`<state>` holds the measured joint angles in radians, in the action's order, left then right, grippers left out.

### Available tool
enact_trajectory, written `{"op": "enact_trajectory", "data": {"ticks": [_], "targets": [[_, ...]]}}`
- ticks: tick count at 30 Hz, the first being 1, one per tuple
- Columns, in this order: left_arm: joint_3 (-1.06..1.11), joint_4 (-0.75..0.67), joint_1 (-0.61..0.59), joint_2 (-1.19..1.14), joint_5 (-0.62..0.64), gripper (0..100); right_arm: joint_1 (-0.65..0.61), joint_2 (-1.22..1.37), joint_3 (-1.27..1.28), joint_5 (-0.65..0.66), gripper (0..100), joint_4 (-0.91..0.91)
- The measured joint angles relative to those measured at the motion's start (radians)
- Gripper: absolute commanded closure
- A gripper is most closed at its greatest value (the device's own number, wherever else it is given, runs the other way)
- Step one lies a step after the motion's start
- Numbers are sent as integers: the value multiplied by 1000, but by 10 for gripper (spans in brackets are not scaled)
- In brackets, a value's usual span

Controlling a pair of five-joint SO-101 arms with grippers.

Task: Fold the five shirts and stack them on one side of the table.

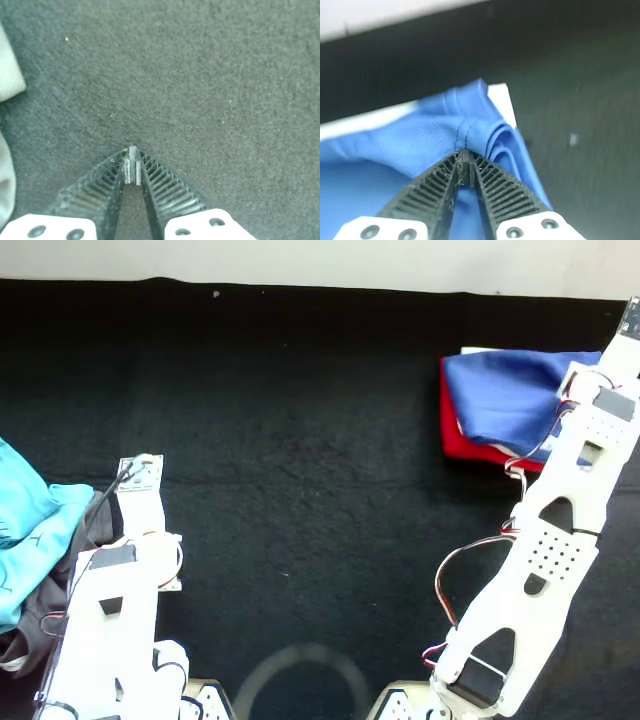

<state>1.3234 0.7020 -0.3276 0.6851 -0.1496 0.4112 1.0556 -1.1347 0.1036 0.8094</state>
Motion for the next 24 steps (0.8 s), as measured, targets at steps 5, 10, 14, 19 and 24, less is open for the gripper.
{"op": "enact_trajectory", "data": {"ticks": [5,10,14,19,24], "targets": [[0,0,0,0,0,991,0,11,0,0,992,-153],[0,0,0,0,0,991,-8,12,-34,0,959,-164],[0,0,0,0,0,991,-21,11,-94,0,823,-160],[0,0,0,0,0,991,-26,11,-222,0,861,-87],[0,0,0,0,0,991,-26,11,-347,0,984,-35]]}}
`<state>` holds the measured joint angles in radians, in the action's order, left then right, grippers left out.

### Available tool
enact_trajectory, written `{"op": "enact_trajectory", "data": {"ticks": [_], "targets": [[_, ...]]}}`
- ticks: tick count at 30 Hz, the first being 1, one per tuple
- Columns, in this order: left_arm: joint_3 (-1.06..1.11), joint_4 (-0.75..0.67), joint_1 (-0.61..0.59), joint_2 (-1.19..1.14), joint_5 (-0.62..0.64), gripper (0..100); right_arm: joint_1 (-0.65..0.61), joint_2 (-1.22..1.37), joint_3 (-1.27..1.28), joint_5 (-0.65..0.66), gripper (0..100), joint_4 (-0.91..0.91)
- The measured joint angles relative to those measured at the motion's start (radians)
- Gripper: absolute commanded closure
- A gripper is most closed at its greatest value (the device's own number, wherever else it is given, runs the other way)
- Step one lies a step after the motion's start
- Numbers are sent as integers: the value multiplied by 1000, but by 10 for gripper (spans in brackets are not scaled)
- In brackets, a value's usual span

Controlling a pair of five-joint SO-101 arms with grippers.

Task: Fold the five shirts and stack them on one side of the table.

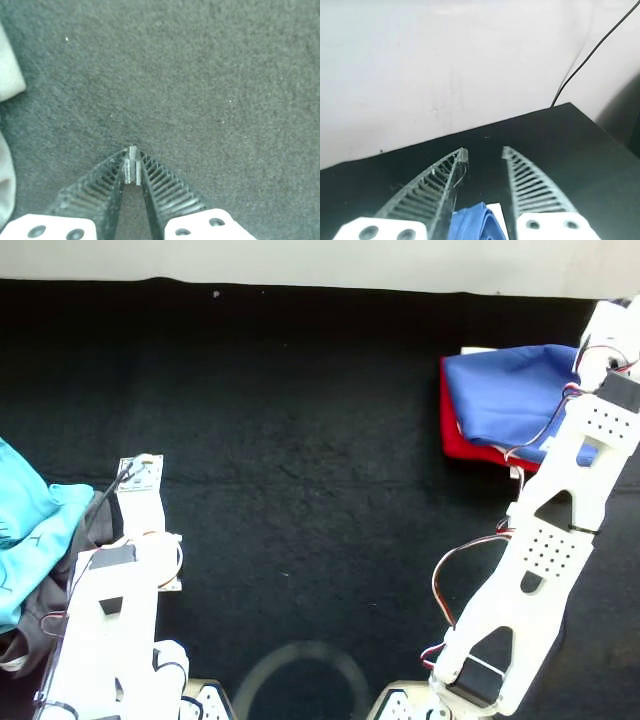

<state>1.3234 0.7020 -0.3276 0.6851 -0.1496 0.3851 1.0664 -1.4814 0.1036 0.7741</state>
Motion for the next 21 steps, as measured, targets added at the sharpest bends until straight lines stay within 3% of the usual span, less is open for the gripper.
{"op": "enact_trajectory", "data": {"ticks": [9,13,16,21], "targets": [[0,0,0,0,0,991,-32,25,-34,0,991,292],[0,0,0,0,0,991,-32,69,-11,0,991,325],[0,0,0,0,0,991,-26,103,-9,0,991,279],[0,0,0,0,0,991,-20,204,-8,0,991,23]]}}
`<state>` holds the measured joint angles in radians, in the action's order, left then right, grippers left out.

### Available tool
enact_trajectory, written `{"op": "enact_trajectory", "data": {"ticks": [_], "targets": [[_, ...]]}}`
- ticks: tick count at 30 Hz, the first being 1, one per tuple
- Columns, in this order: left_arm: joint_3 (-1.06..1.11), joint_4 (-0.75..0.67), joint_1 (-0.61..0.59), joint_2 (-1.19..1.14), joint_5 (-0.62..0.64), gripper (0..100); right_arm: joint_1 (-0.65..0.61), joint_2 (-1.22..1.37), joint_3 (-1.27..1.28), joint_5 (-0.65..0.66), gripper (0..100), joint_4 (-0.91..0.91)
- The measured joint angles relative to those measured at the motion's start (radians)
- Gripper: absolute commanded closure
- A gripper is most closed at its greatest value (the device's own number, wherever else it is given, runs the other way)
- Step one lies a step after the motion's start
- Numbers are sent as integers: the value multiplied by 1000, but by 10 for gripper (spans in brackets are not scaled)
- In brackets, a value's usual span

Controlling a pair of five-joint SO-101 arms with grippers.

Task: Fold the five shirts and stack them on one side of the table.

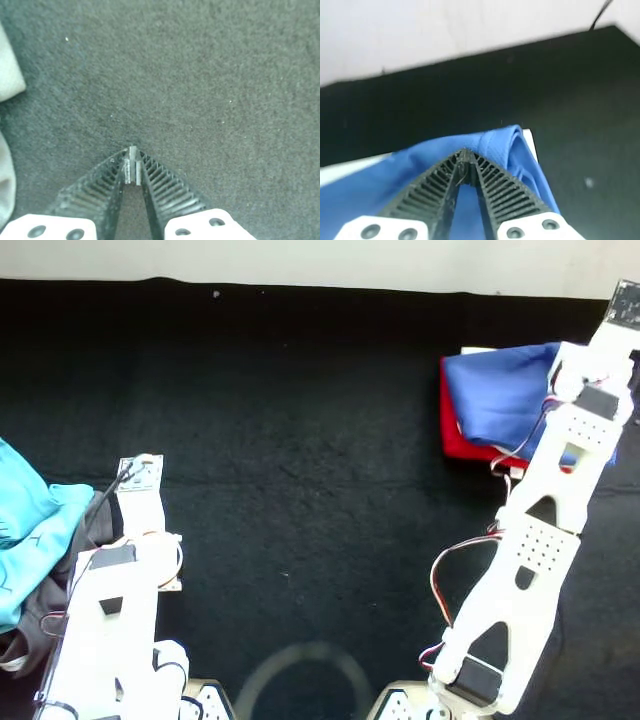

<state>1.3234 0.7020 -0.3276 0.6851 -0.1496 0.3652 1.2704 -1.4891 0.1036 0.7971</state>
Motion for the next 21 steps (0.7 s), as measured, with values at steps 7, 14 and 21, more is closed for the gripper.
{"op": "enact_trajectory", "data": {"ticks": [7,14,21], "targets": [[0,0,0,0,0,991,6,123,0,0,991,-327],[0,0,0,0,0,991,55,180,0,5,991,-423],[0,0,0,0,0,991,74,284,0,212,991,-448]]}}
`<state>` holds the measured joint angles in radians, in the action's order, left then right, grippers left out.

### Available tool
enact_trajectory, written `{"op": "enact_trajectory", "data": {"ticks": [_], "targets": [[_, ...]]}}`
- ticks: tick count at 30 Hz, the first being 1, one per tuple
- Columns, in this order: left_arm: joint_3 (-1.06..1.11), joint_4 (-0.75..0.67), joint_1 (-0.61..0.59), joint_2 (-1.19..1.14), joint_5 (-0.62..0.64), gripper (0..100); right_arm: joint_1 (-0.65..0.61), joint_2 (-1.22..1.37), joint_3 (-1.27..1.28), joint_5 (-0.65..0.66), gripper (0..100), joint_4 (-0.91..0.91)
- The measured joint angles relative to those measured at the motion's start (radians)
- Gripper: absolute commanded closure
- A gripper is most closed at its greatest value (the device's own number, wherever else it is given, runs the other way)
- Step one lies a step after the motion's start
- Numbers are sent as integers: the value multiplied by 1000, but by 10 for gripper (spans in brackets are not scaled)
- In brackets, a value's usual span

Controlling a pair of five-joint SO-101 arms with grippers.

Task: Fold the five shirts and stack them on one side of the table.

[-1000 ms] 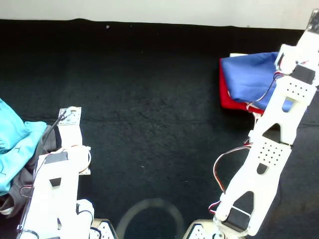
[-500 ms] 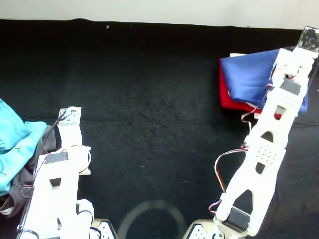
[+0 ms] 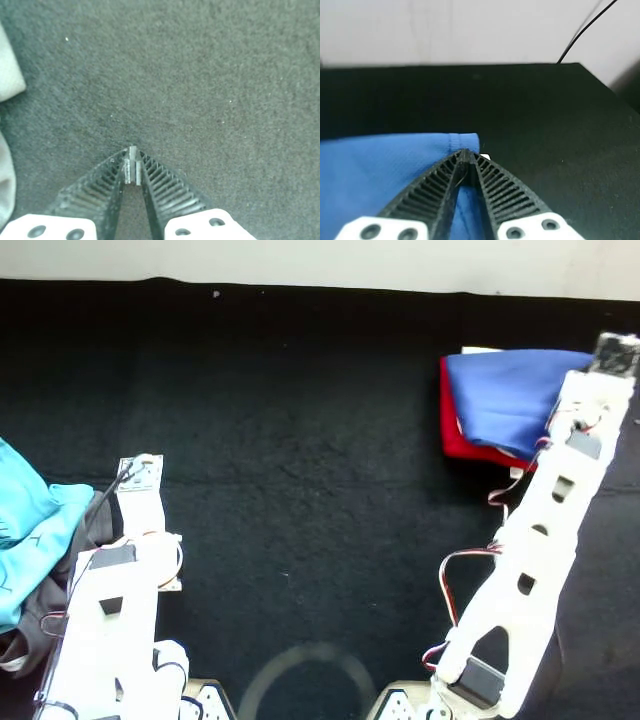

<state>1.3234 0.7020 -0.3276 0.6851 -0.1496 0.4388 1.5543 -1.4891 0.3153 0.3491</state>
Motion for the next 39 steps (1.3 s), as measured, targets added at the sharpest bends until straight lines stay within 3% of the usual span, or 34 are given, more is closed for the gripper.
{"op": "enact_trajectory", "data": {"ticks": [6,13,19,27,34,39], "targets": [[0,0,0,0,0,991,0,6,-2,-3,991,-2],[0,0,0,0,0,991,25,-137,2,-172,991,80],[0,0,0,0,0,991,37,-373,0,-316,991,356],[0,0,0,0,0,991,26,-637,0,-334,991,824],[0,0,0,0,0,991,-138,-701,3,-334,991,1303],[0,0,0,0,0,991,-245,-712,120,-334,991,1398]]}}
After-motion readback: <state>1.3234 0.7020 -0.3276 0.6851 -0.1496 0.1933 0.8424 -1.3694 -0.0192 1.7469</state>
